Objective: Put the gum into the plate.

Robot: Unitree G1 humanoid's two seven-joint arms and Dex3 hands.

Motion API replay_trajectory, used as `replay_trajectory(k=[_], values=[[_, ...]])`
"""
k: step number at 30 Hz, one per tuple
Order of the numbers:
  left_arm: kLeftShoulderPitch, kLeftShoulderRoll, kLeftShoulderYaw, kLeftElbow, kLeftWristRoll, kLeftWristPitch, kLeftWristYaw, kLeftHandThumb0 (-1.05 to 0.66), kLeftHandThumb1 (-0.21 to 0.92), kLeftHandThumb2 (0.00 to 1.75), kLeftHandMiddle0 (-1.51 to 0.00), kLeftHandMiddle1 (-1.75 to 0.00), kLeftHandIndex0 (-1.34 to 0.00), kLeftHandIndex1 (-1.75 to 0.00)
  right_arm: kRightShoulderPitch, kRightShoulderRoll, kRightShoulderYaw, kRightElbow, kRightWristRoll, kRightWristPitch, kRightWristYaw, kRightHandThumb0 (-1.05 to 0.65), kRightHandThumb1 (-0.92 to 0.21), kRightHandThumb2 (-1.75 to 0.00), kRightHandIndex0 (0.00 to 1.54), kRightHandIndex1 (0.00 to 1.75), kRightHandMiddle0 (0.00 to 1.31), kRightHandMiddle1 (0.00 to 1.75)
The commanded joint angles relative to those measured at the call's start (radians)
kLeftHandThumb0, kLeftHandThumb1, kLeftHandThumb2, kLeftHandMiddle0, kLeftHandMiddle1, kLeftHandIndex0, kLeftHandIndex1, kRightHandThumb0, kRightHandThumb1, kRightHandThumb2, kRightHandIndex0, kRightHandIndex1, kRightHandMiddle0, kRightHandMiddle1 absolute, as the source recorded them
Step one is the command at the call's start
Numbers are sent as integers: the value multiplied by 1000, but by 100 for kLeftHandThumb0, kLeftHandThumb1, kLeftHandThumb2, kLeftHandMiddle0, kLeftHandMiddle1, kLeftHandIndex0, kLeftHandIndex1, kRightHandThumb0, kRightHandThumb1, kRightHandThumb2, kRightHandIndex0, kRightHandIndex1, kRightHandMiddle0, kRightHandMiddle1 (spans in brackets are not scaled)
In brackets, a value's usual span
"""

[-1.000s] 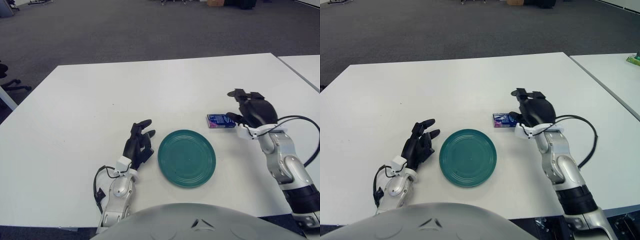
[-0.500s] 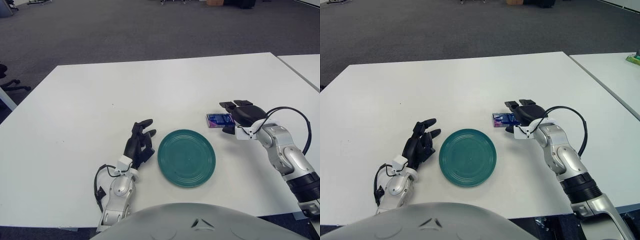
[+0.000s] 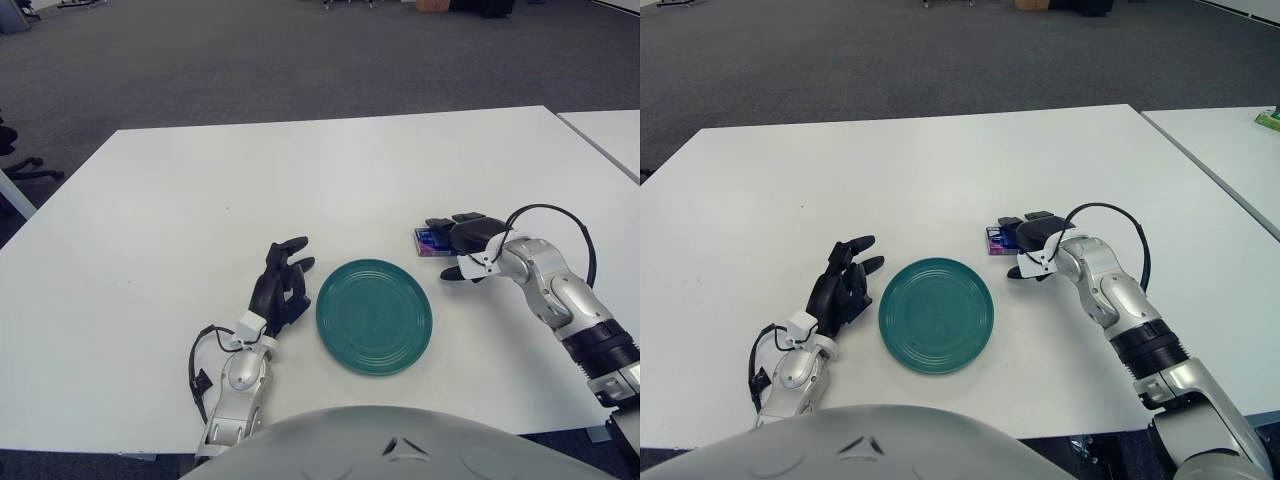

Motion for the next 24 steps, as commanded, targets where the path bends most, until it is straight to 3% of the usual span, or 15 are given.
replay_trajectory(k=[1, 24], values=[[8, 7, 6, 41, 6, 19, 1, -79, 92, 91, -33, -66, -7, -103, -26, -10, 11, 17, 6, -8, 12, -105, -92, -65, 0, 0, 0, 0], [17, -18, 5, 60, 29, -11, 34, -80, 92, 90, -34, -65, -7, -102, -178, 70, 90, 256, -1, -20, -38, -105, -92, -66, 0, 0, 0, 0]])
